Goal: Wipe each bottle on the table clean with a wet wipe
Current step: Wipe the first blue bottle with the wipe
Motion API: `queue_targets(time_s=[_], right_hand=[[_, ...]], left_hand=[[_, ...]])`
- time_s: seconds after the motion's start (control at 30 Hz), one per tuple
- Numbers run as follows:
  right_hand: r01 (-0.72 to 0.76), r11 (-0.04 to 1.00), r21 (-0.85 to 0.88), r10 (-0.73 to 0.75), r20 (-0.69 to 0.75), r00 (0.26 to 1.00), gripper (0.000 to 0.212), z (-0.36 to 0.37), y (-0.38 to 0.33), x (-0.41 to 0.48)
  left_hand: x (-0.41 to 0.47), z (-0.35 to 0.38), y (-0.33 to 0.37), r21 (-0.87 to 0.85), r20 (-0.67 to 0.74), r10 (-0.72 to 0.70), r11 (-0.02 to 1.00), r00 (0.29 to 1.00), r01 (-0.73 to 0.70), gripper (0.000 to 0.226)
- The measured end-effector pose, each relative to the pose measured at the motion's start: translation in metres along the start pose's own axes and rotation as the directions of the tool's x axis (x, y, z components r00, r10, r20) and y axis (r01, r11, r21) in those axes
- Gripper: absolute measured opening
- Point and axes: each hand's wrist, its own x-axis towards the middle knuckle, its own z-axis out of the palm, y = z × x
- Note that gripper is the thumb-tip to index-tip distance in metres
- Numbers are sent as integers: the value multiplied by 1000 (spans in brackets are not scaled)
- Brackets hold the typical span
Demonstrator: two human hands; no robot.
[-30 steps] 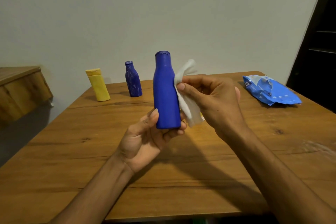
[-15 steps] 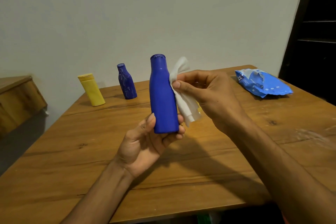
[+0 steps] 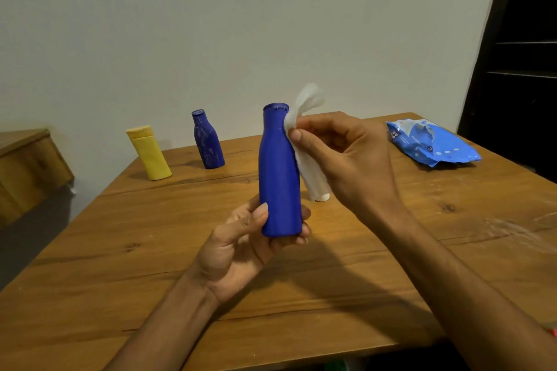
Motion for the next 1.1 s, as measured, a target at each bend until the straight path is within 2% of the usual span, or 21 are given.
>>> queue_targets(time_s=[0.07, 0.13, 0.3, 0.37, 0.47, 0.57, 0.7, 0.83, 0.9, 1.0, 1.1], right_hand=[[121, 984, -128, -110, 86, 990, 17, 0, 1, 1], [173, 970, -173, -154, 118, 981, 18, 0, 4, 2], [92, 988, -121, -101, -63, 993, 16, 4, 5, 2], [39, 999, -29, -41, -66, 997, 15, 5, 2, 1], [-81, 993, 92, 70, 114, 991, 13, 4, -4, -2], [-99, 994, 45, 86, 234, 968, 11, 1, -5, -3], [-123, 992, 1, 113, 388, 915, 12, 0, -4, -3], [-135, 991, 5, 113, 518, 848, 10, -3, -3, -1], [-153, 988, 14, 124, 513, 849, 11, -5, -1, 1], [-197, 977, 79, 155, 370, 916, 13, -4, 2, 1], [-216, 968, 130, 174, 273, 946, 14, -1, 5, -1]], left_hand=[[-1, 1, 0, 9, -18, 6, 1000, 1000, -6, 55], [-2, 2, 1, 29, -37, -2, 1000, 999, 4, 53], [-1, 2, 3, 41, -26, -39, 998, 999, 40, 54], [-2, 2, 2, 8, 11, -28, 1000, 1000, 28, 52], [-1, 3, 4, -71, -1, 42, 997, 999, -42, 55], [-1, 2, 5, -91, -72, 105, 990, 992, -111, 56], [-1, 1, 8, -93, -39, 153, 983, 987, -156, 45], [1, 1, 8, -79, -124, 177, 979, 976, -187, 55], [0, 2, 6, -83, -102, 179, 979, 979, -187, 56], [-1, 1, 5, -99, -75, 141, 984, 987, -148, 50], [-2, 1, 4, -117, -67, 120, 985, 991, -127, 53]])
